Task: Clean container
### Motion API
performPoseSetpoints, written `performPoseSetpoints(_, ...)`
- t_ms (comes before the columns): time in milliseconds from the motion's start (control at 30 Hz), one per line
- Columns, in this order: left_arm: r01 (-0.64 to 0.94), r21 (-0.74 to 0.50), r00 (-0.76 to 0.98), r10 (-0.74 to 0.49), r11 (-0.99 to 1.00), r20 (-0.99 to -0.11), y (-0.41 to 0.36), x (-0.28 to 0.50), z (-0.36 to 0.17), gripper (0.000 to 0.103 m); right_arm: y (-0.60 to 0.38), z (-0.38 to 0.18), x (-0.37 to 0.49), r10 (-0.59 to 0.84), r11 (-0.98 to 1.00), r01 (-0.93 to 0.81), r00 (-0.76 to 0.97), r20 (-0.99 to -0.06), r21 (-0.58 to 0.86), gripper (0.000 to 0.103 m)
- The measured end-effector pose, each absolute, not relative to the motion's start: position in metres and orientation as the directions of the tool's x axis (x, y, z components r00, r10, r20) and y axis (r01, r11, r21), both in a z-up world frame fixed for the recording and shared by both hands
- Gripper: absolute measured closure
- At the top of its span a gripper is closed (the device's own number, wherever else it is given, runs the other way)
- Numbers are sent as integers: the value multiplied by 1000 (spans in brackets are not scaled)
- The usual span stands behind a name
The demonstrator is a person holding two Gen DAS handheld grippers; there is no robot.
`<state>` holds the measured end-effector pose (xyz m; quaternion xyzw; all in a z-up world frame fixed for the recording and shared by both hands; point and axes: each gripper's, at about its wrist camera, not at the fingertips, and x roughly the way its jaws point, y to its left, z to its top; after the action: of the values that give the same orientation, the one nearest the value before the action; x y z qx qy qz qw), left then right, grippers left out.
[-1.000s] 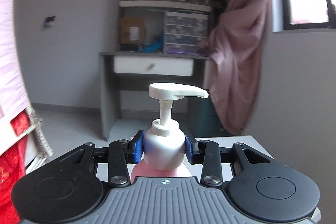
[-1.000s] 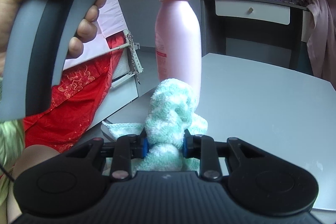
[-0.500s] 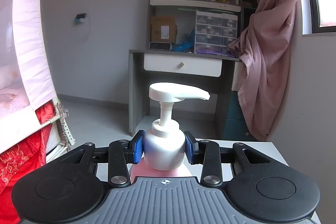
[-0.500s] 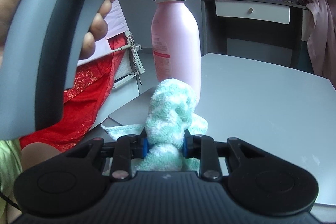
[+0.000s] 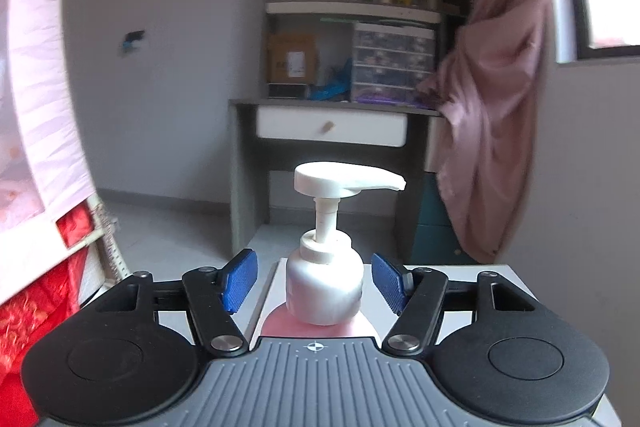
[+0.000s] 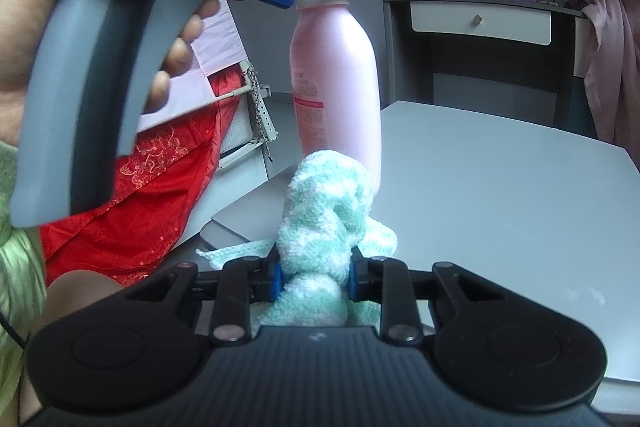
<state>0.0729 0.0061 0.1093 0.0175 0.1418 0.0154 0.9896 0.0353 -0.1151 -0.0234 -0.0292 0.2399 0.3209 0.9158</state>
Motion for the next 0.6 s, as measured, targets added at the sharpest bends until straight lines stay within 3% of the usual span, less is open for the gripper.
performPoseSetpoints(200,220,59,950,-200,974,-241,35,78,98,37,-112,-25,35,583,780,-618,666,-465,94,75)
performPoseSetpoints(433,356,-22,914,-353,934,-199,71,99,86,37,-108,-26,35,581,780,-620,664,-471,88,75)
performPoseSetpoints(600,443,3,881,-435,897,-186,77,116,72,37,-107,-27,34,579,780,-620,664,-473,85,75)
